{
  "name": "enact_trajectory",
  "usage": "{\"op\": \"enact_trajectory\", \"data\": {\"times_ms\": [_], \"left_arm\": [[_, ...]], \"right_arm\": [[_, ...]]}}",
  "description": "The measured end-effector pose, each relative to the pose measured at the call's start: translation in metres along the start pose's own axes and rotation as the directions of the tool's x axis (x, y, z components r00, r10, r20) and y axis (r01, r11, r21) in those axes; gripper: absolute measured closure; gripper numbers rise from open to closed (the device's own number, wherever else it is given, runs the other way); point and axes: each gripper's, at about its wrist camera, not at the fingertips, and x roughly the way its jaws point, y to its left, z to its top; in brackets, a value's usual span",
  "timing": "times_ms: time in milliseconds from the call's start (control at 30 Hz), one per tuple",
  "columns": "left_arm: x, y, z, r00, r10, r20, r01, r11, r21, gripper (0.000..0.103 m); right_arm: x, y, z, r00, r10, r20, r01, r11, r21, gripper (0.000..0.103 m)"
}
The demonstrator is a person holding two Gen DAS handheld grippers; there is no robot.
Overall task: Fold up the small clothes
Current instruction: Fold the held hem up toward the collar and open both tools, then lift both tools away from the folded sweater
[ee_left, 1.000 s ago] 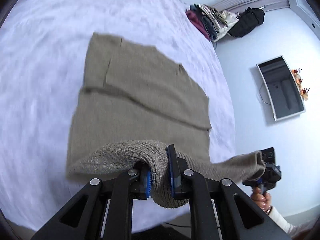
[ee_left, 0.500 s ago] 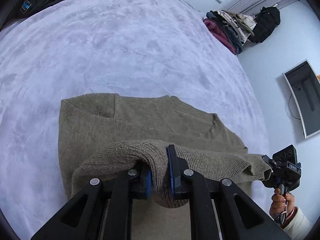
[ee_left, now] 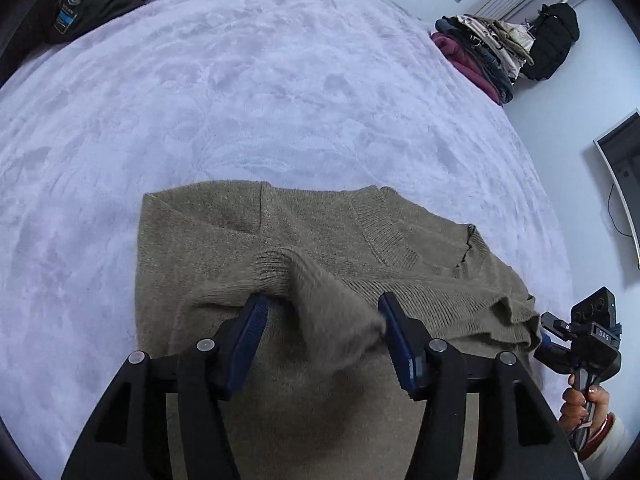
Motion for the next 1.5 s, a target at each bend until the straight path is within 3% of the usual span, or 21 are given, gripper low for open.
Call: {"op": "enact_trajectory", "data": {"times_ms": [133,267,400,500,667,733,833,967,1067,1100,1167,1200,1267,1333,1400,1500], "left_arm": [[-0.013,0.000,-0.009,1.000,0.011,-0.016,-0.011,1.000,0.013,0.044],[0.011,-0.011,-0.021,0.994,0.043,-0.101,-0.033,0.995,0.098,0.044],[0.032,-0.023,-0.020,0.994,0.053,-0.094,-0.042,0.993,0.113,0.044],[0.040,-0.026,0.001,0.995,0.089,-0.049,-0.084,0.992,0.094,0.044],[0.026,-0.010,0.036,0.991,0.125,0.052,-0.123,0.992,-0.035,0.044],[0.011,-0.009,0.042,0.986,0.140,0.087,-0.138,0.990,-0.038,0.044],[-0.003,-0.003,0.041,0.983,0.167,0.080,-0.167,0.986,-0.013,0.044],[0.006,0.001,0.030,0.980,0.199,0.009,-0.199,0.980,0.028,0.044],[0.024,-0.002,0.030,0.983,0.180,-0.014,-0.180,0.983,0.029,0.044],[0.033,-0.006,0.032,0.975,0.220,-0.004,-0.220,0.975,0.043,0.044],[0.052,-0.003,0.035,0.933,0.361,-0.004,-0.360,0.931,0.063,0.044],[0.056,0.004,0.036,0.928,0.372,-0.024,-0.371,0.928,0.042,0.044],[0.046,0.017,0.038,0.945,0.326,-0.031,-0.326,0.945,-0.021,0.044],[0.026,0.024,0.036,0.940,0.339,-0.024,-0.340,0.940,-0.009,0.044],[0.005,0.030,0.027,0.957,0.285,-0.052,-0.284,0.959,0.020,0.044],[-0.021,0.037,0.002,0.976,0.171,-0.133,-0.166,0.985,0.048,0.044]], "right_arm": [[-0.020,0.023,-0.018,0.991,-0.131,-0.002,0.129,0.982,-0.141,0.068],[0.003,0.033,-0.031,0.960,-0.265,-0.094,0.225,0.925,-0.306,0.070],[0.029,0.040,-0.020,0.950,-0.302,-0.076,0.254,0.893,-0.371,0.070],[0.032,0.044,-0.001,0.950,-0.313,0.002,0.292,0.885,-0.362,0.070],[0.009,0.040,0.030,0.943,-0.316,0.109,0.334,0.906,-0.262,0.070],[-0.005,0.038,0.037,0.932,-0.331,0.148,0.357,0.910,-0.214,0.067],[-0.024,0.037,0.037,0.925,-0.340,0.169,0.368,0.910,-0.189,0.059],[-0.032,0.040,0.015,0.930,-0.334,0.155,0.361,0.910,-0.204,0.059],[-0.029,0.039,-0.005,0.939,-0.321,0.127,0.341,0.917,-0.205,0.059],[-0.026,0.039,-0.011,0.941,-0.319,0.112,0.336,0.918,-0.210,0.059],[-0.018,0.040,-0.022,0.941,-0.328,0.078,0.337,0.913,-0.229,0.059],[-0.016,0.041,-0.026,0.939,-0.337,0.069,0.343,0.908,-0.239,0.059],[-0.017,0.044,-0.035,0.936,-0.346,0.062,0.349,0.899,-0.265,0.059],[-0.022,0.046,-0.041,0.940,-0.337,0.058,0.340,0.898,-0.281,0.057],[-0.027,0.044,-0.049,0.962,-0.273,0.019,0.268,0.926,-0.266,0.048],[-0.030,0.044,-0.068,0.989,-0.142,-0.047,0.127,0.964,-0.233,0.045]]}}
